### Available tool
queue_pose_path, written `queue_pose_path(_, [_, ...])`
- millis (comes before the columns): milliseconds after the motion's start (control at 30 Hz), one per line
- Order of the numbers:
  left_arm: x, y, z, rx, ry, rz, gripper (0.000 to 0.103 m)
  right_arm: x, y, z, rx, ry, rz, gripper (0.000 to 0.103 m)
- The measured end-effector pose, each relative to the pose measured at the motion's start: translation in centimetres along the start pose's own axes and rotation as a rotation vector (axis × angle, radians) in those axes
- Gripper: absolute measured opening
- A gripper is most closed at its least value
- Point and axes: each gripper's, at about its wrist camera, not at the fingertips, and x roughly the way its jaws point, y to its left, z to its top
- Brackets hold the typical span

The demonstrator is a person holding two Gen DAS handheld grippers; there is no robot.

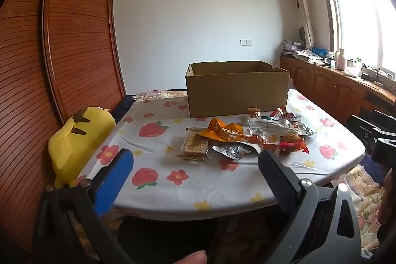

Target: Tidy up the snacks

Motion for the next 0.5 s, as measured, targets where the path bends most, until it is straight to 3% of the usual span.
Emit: queue_pose_path(500, [-0.40,0.10,0.25,0.009,-0.005,0.005,0.102,0.13,-0.13,0.14,0.007,-0.006,-0.004,0.102])
